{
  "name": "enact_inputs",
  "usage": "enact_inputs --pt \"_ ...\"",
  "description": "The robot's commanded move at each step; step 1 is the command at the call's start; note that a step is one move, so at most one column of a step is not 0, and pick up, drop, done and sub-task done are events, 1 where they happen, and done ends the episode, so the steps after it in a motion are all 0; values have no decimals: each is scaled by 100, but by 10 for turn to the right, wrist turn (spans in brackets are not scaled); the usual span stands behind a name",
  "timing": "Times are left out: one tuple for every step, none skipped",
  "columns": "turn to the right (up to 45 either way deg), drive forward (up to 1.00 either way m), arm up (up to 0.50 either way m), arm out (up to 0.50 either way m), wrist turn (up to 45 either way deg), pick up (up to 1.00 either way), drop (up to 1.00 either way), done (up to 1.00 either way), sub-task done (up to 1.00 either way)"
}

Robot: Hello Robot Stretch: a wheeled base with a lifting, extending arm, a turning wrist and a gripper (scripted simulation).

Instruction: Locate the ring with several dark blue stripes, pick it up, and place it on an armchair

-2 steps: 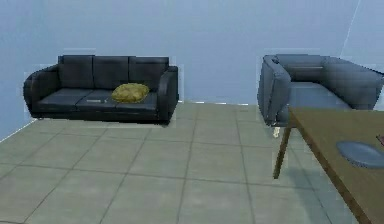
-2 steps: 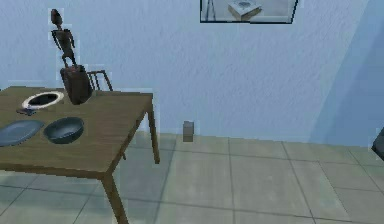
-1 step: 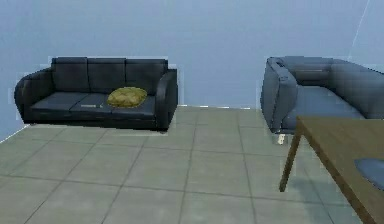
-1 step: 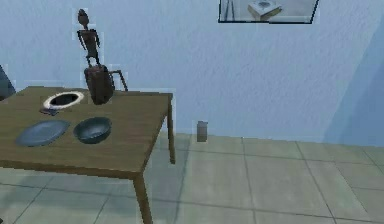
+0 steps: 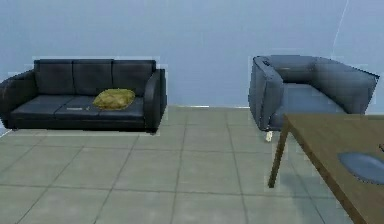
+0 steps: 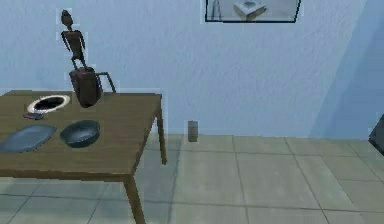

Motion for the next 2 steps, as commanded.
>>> enact_inputs --pt "0 25 0 0 0 0 0 0 0" --pt "-270 0 0 0 0 0 0 0 0"
